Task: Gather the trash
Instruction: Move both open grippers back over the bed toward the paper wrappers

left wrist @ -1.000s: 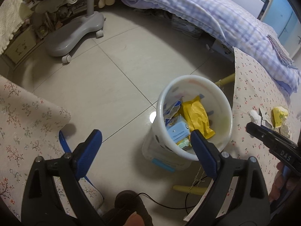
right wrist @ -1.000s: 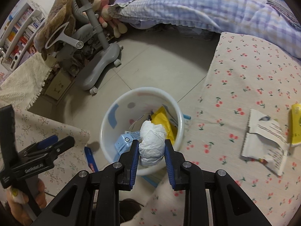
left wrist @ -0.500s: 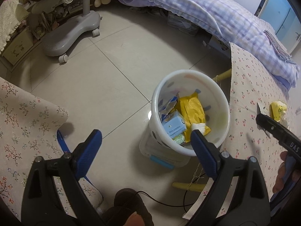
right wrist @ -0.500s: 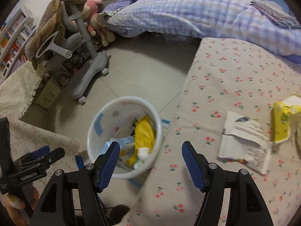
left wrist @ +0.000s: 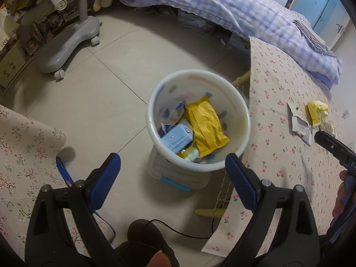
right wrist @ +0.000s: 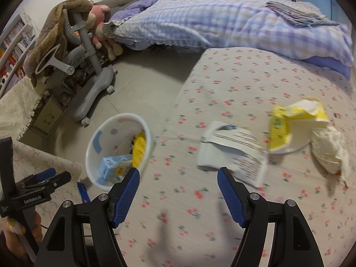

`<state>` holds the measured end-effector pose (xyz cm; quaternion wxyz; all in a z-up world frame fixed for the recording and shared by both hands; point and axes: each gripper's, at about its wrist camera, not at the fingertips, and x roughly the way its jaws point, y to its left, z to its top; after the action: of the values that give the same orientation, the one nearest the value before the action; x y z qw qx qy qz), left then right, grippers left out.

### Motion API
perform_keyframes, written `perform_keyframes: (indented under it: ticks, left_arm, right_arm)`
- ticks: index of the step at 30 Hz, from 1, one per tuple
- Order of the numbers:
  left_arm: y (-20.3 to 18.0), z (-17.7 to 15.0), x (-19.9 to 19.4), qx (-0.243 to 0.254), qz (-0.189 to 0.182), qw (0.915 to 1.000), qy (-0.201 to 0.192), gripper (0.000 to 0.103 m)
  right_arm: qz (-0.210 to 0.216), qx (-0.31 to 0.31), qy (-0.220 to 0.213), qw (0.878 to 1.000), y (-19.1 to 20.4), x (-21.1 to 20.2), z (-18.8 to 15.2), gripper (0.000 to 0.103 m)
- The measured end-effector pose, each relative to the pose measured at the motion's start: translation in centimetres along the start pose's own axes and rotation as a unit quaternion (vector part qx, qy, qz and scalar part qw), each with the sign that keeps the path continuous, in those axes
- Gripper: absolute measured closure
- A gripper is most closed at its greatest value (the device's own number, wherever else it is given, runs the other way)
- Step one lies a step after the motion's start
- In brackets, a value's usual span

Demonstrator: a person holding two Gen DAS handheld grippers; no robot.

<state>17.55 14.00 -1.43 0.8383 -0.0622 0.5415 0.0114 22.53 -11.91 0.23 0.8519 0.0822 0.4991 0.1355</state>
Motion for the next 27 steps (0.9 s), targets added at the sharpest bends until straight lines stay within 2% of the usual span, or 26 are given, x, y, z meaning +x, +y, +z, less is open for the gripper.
perform_keyframes:
  ticks: [13,27]
  left_arm:
    - [-3.9,-0.4,0.6,0.025,-0.012,0.9996,0.011,0.008]
    - [-12.3,0.4,2.0,0.065,-0.033,0.9971,0.023,0.008]
  right_arm:
    - [-0.037,0.045,-0.011,0.998,-7.6,-3.3,-2.1,0.029]
    - [-0.071,0.084,-0.013,0.994,-15.3,-6.3,-3.8,0.028]
